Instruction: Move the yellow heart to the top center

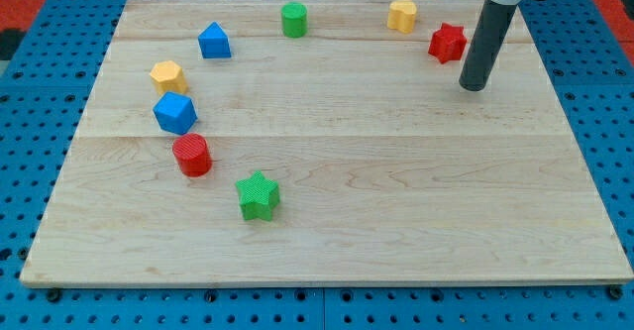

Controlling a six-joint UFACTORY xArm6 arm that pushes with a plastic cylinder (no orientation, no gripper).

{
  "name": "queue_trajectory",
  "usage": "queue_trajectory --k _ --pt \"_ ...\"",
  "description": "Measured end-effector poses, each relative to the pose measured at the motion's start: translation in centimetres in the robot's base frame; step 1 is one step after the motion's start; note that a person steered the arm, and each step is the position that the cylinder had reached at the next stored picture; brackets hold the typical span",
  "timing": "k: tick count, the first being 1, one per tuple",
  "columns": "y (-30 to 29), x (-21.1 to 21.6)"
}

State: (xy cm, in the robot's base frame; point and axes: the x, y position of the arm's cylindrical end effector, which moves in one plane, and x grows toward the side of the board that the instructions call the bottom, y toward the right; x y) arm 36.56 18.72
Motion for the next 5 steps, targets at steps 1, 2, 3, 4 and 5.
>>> queue_trajectory --k 1,2,3,4,5 --pt "2.9 0.6" --pt "4.8 0.8" --pt "4.8 0.5" --pt "4.1 -9.1" --pt "2.9 -13.1"
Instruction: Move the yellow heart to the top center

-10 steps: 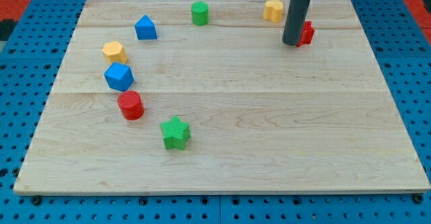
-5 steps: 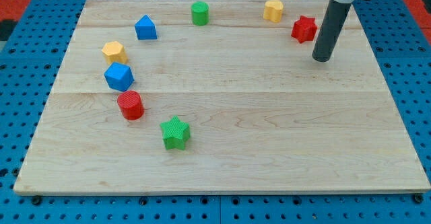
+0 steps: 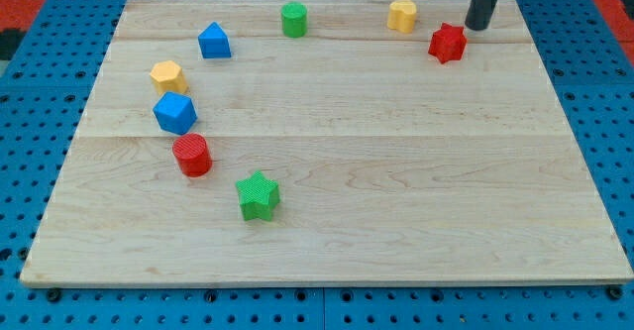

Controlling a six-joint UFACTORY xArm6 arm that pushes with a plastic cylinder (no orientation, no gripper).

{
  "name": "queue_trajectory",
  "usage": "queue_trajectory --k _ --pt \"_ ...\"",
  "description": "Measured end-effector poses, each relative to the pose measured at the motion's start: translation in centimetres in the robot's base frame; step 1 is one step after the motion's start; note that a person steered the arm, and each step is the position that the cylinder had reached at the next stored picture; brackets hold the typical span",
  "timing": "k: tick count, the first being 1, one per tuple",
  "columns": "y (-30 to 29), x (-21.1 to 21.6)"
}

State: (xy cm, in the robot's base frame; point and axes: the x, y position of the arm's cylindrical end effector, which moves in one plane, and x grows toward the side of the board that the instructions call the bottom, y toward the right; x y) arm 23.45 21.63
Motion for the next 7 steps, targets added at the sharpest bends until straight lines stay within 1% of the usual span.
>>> queue_trajectory --k 1,2,3,4,5,6,7 --pt "-6.2 -1.9" --pt "-11.8 -2.4" --pt "-12.7 -3.9" --pt "-17.0 -3.8" --pt "-19.6 -0.6" --pt "-21.0 -0.9" --pt "-25.3 -1.6"
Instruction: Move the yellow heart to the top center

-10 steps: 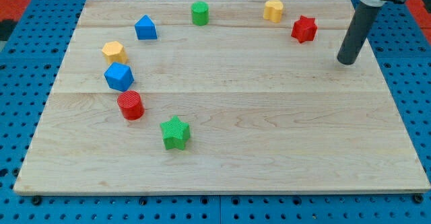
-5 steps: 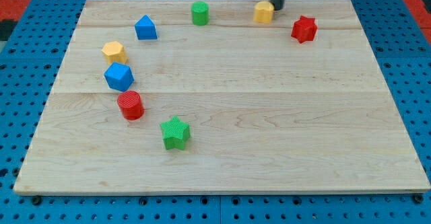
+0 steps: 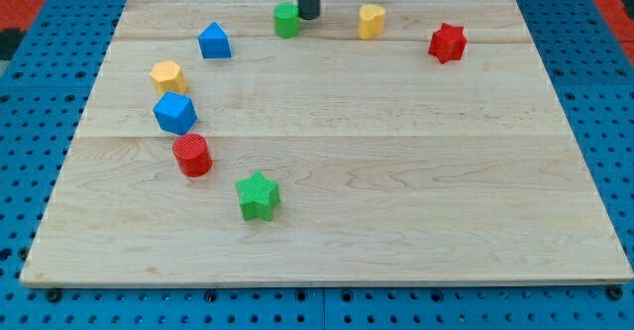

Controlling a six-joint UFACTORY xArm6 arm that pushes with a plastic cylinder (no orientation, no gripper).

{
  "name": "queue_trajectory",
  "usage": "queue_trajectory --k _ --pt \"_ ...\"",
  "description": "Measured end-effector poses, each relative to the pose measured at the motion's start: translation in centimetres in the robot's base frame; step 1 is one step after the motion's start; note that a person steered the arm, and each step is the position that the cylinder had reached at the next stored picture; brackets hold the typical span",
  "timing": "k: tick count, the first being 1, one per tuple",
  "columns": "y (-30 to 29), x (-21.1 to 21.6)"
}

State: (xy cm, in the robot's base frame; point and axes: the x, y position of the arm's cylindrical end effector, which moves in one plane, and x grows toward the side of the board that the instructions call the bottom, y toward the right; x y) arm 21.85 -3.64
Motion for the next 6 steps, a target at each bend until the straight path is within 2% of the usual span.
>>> queue_trajectory --k 1,2,3,5,6 --pt "0.5 -1.1" --pt "4.7 -2.5" --pt "7.7 -1.2" --pt "17.4 -0.8" --pt "17.9 3.3"
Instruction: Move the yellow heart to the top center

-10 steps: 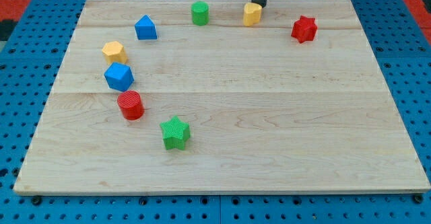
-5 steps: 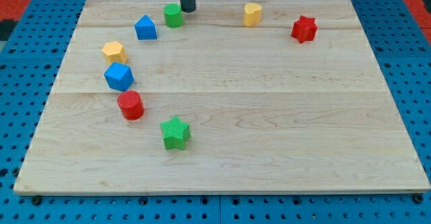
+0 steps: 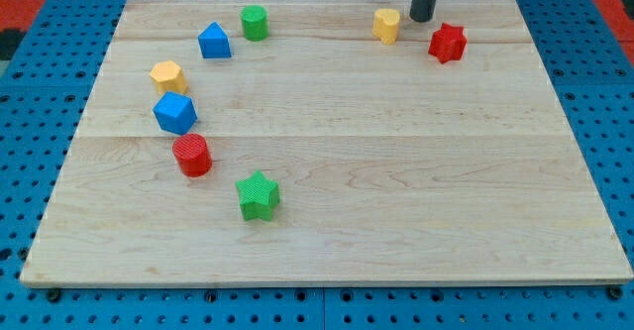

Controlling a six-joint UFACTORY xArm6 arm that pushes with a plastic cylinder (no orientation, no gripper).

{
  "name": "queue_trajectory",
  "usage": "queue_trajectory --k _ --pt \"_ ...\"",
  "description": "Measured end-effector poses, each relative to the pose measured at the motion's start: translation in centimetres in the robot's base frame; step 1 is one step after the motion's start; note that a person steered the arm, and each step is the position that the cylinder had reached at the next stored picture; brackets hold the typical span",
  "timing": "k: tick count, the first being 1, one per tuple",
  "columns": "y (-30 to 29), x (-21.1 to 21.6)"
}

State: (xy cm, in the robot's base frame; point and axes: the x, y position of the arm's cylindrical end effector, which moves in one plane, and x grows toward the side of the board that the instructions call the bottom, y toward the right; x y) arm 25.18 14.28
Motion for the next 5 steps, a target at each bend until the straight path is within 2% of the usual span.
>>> queue_trajectory --k 1,2,3,4,5 --pt "-4.4 2.0" --pt "-9.4 0.4" --pt "-6.1 0.0" --pt "1.4 -3.3" --pt "-3.6 -4.4"
